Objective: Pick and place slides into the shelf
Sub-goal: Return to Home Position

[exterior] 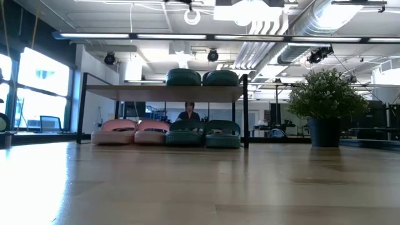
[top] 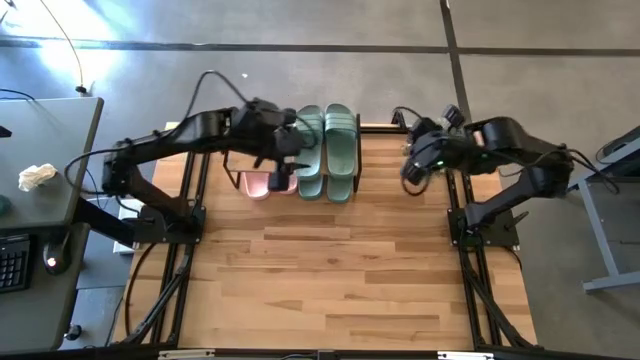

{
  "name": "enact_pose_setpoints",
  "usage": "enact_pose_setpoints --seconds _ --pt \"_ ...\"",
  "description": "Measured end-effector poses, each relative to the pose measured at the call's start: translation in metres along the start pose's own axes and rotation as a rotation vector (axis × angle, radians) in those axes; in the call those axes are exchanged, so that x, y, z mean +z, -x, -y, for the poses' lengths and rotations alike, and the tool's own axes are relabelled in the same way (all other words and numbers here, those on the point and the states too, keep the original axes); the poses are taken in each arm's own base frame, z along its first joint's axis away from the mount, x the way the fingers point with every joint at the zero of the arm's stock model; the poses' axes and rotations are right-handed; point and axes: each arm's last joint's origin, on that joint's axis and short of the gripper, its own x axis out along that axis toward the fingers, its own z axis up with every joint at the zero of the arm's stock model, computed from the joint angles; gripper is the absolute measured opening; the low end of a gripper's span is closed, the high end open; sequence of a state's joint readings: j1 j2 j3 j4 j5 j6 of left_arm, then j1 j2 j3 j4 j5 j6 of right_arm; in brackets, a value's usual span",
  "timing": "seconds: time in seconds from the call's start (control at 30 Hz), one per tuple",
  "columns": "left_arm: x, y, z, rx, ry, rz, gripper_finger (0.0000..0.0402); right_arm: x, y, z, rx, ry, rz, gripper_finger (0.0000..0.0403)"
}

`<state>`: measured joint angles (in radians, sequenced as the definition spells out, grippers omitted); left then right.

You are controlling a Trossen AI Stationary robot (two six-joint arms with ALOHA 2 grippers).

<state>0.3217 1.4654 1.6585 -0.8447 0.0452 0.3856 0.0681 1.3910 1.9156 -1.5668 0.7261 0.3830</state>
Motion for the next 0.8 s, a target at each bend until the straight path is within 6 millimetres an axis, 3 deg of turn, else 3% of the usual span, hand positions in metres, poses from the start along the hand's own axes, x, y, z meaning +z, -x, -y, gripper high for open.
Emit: enact_pose_setpoints --seconds 0.17,0.33,0.53,0.63,0.8 --pt "0.007 0.027 0.018 -0.030 -0.043 0.064 0.0157 -0.010 0.018 0.018 0.107 -0.041 0.019 0.0013" --pt "0.005 0.045 0.034 -0.071 -0.069 0.077 0.0089 -0.023 0.035 0.035 0.225 -0.106 0.029 0.0008" --pt "-0.025 0.051 0.057 -0.098 0.007 0.153 0.0007 -0.042 0.057 0.044 0.381 -0.164 0.061 0.0002" --pt "-0.048 0.052 0.073 -0.109 0.049 0.251 0.0016 -0.062 0.053 0.038 0.421 -0.172 0.011 0.0000" --pt "-0.079 0.059 0.095 -0.147 0.088 0.446 0.0029 -0.106 0.023 0.006 0.592 -0.196 -0.126 0.0000"
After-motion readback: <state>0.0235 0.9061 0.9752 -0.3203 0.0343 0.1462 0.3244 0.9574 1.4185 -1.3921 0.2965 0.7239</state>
